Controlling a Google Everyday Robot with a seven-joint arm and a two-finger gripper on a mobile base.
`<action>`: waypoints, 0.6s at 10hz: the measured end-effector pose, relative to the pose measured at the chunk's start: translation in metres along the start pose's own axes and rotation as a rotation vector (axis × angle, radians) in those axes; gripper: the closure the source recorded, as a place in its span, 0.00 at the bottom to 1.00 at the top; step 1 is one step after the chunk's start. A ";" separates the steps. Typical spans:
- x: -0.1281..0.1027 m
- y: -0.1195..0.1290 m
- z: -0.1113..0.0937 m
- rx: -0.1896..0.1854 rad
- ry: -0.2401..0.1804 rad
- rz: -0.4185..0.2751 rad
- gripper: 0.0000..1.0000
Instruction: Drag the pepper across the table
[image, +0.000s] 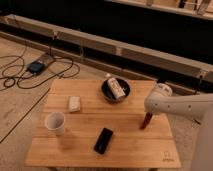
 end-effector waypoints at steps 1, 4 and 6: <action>-0.001 0.001 -0.001 -0.004 -0.008 -0.004 0.60; -0.001 0.002 -0.001 -0.005 -0.010 -0.006 0.55; -0.001 0.002 -0.001 -0.005 -0.010 -0.006 0.55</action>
